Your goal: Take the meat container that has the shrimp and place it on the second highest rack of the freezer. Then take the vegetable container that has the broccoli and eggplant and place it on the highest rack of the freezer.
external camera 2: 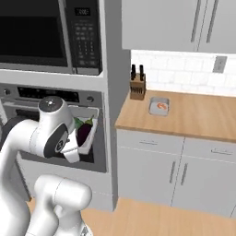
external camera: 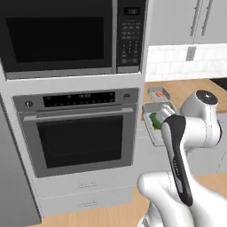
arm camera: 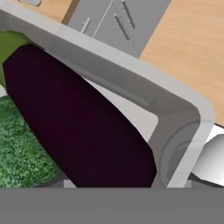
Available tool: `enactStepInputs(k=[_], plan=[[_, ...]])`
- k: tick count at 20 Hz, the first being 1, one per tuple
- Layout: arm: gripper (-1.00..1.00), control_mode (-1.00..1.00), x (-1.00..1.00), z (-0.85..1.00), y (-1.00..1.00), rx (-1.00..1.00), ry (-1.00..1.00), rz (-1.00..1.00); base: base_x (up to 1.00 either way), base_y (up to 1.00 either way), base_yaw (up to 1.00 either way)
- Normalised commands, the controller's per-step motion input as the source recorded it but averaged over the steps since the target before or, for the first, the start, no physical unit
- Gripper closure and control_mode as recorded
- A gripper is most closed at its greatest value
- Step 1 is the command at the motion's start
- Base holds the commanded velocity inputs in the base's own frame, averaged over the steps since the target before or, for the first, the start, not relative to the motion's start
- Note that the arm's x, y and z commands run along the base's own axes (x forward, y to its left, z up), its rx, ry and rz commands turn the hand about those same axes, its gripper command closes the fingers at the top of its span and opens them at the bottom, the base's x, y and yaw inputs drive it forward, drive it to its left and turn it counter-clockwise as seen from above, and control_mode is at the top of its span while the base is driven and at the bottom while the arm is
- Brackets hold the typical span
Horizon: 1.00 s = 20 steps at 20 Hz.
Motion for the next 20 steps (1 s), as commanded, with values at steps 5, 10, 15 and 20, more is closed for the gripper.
enactStepInputs(k=[5,10,15,20], plan=[[1.0,1.0,0.0,0.0,0.0,0.0,0.0,0.0,0.0,1.0,0.0],[1.0,1.0,0.0,0.0,0.0,0.0,0.0,0.0,-0.05,1.0,0.0],[1.0,1.0,0.0,0.0,0.0,0.0,0.0,0.0,0.0,1.0,0.0],[1.0,1.0,0.0,0.0,0.0,0.0,0.0,0.0,0.0,1.0,0.01]])
